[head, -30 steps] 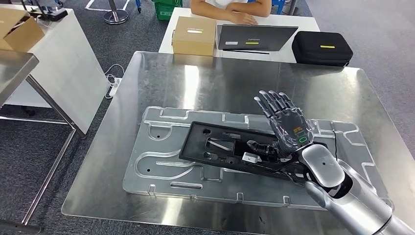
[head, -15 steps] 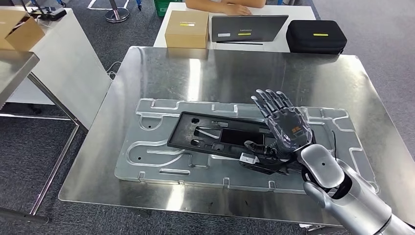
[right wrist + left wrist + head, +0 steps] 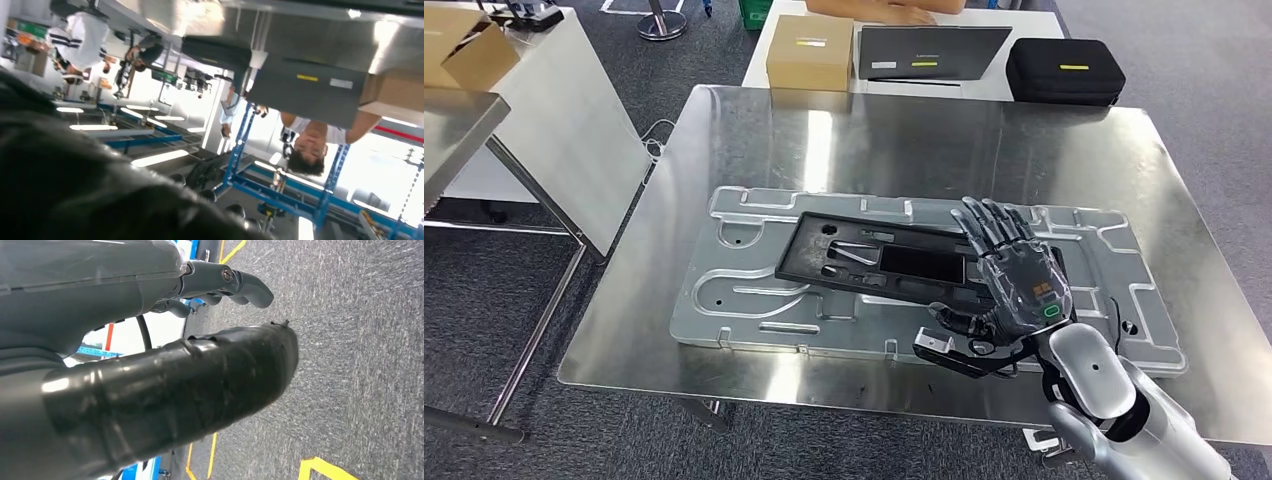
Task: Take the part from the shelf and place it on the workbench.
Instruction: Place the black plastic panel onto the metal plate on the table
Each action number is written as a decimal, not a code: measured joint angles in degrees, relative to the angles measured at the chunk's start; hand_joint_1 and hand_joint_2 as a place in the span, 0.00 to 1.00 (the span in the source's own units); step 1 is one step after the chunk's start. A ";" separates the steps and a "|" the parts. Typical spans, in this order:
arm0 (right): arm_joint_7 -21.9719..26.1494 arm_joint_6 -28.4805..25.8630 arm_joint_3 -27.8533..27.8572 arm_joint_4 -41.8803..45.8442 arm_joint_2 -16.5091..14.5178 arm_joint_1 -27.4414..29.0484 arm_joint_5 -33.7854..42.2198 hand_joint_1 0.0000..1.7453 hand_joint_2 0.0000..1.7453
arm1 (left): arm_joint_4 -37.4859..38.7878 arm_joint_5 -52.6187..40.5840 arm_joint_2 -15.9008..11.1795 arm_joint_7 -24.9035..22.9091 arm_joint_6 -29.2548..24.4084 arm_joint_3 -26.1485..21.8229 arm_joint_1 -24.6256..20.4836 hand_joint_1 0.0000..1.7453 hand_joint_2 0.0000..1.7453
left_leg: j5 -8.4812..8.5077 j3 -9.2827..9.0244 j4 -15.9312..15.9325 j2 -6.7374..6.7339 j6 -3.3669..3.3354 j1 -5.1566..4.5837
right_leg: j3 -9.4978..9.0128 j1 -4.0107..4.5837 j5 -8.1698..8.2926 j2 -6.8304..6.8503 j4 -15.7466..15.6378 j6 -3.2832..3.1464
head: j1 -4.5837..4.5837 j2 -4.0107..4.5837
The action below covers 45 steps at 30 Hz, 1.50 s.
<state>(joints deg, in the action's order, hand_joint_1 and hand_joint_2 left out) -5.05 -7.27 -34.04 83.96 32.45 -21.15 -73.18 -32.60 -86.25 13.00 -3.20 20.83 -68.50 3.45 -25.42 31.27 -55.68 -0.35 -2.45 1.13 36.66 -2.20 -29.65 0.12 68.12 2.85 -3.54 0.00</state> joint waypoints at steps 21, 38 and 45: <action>-0.05 -0.07 6.75 11.50 -1.04 9.57 4.01 0.00 0.00 | -2.64 0.00 0.86 0.38 0.66 0.00 -0.31 0.00 1.00 | -6.80 -6.88 -0.33 0.27 -0.35 -1.65 | 2.26 2.08 9.58 0.14 -9.05 -2.91 | -0.12 -0.01; -0.04 0.03 7.92 12.40 -0.61 10.41 4.02 0.00 0.00 | -2.64 0.00 1.06 0.37 0.68 0.00 -0.19 0.00 1.00 | 2.84 5.79 -3.02 -0.38 1.50 -1.31 | -10.01 1.98 -0.62 0.28 -11.50 -3.74 | 0.05 -0.01; -0.04 0.04 7.83 12.56 -0.65 10.60 4.02 0.00 0.00 | -2.64 0.00 0.95 0.34 0.65 0.00 -0.09 0.00 1.00 | -6.01 7.07 -18.51 -0.04 3.29 -0.26 | -3.03 1.39 4.76 0.57 -10.73 -4.05 | -0.16 0.00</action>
<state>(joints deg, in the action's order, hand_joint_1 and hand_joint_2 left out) -5.09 -7.23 -26.21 96.52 31.80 -10.55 -69.16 -35.23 -86.25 13.95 -2.86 21.49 -68.50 3.36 -31.43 38.34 -74.19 -0.39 0.84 0.87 33.62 -0.81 -24.90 0.69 57.40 -1.20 -3.70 0.00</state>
